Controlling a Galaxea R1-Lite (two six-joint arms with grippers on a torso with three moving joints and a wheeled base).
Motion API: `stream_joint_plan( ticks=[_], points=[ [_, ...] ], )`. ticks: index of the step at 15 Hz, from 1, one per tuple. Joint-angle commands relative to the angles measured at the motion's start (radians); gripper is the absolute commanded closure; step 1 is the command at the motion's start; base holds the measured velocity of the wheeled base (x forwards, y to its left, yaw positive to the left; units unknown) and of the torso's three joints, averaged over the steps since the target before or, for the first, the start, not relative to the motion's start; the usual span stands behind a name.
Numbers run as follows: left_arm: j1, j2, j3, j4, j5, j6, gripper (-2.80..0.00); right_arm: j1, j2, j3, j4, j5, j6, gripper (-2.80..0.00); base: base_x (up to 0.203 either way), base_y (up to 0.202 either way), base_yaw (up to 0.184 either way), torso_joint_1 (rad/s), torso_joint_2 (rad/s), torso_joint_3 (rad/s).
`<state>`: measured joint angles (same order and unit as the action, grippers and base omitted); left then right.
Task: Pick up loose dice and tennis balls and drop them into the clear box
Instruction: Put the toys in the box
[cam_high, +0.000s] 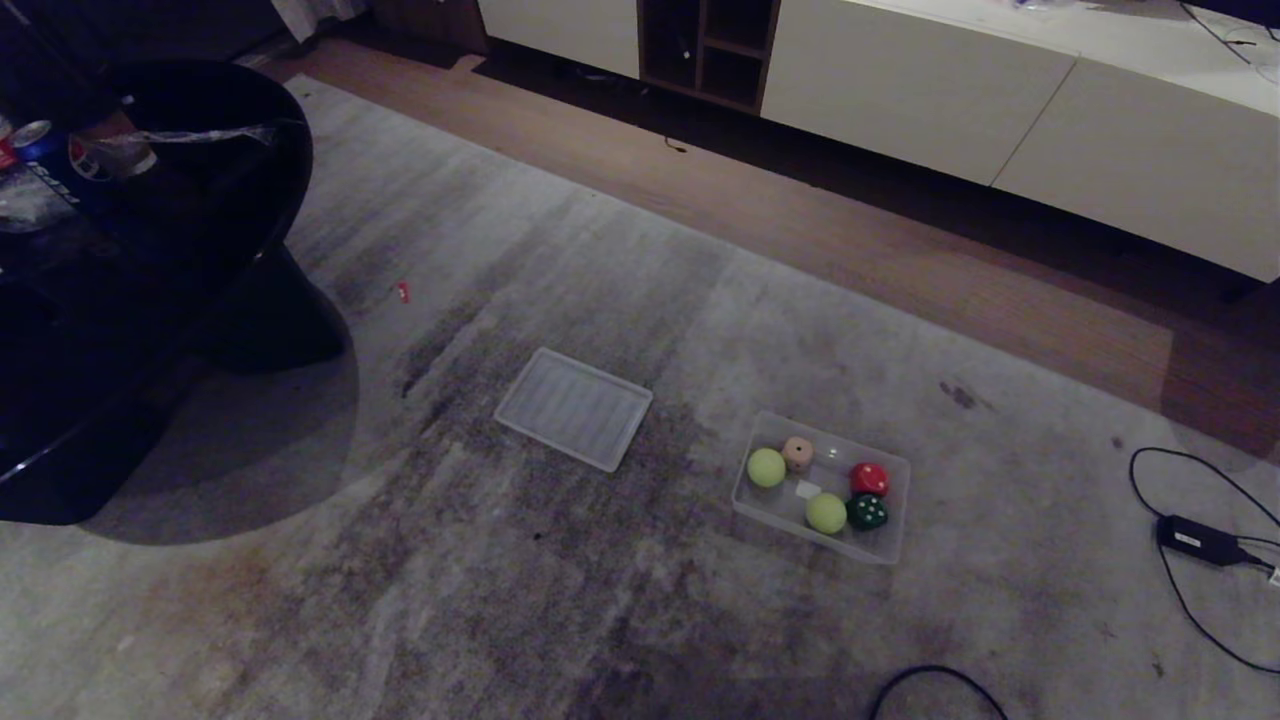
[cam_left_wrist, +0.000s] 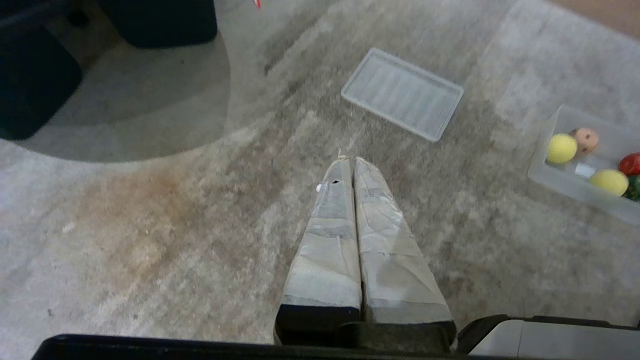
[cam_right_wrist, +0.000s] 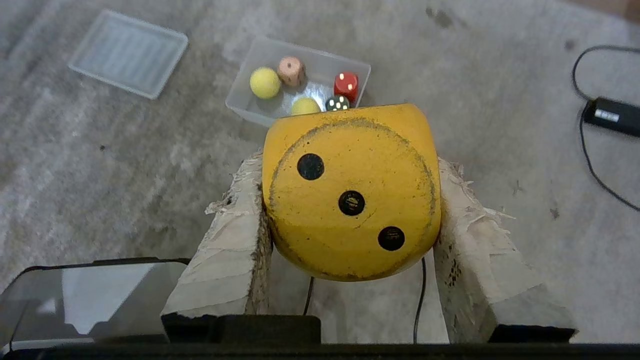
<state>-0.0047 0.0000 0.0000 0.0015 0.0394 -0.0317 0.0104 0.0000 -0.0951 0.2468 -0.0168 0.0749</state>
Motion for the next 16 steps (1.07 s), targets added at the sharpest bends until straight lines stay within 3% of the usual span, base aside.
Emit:
stream_joint_plan(
  ticks=[1,16],
  points=[
    [0.0,0.002,0.002,0.0,0.001,-0.001,0.0,0.0,0.002,0.0,0.002,0.0,0.002,0.0,0.0,0.0,0.0,0.002,0.0,-0.203],
    [0.0,0.002,0.002,0.0,0.0,-0.001,0.0,0.0,0.002,0.0,0.002,0.001,0.0,0.0,0.0,0.0,0.0,0.002,0.0,-0.199]
  ],
)
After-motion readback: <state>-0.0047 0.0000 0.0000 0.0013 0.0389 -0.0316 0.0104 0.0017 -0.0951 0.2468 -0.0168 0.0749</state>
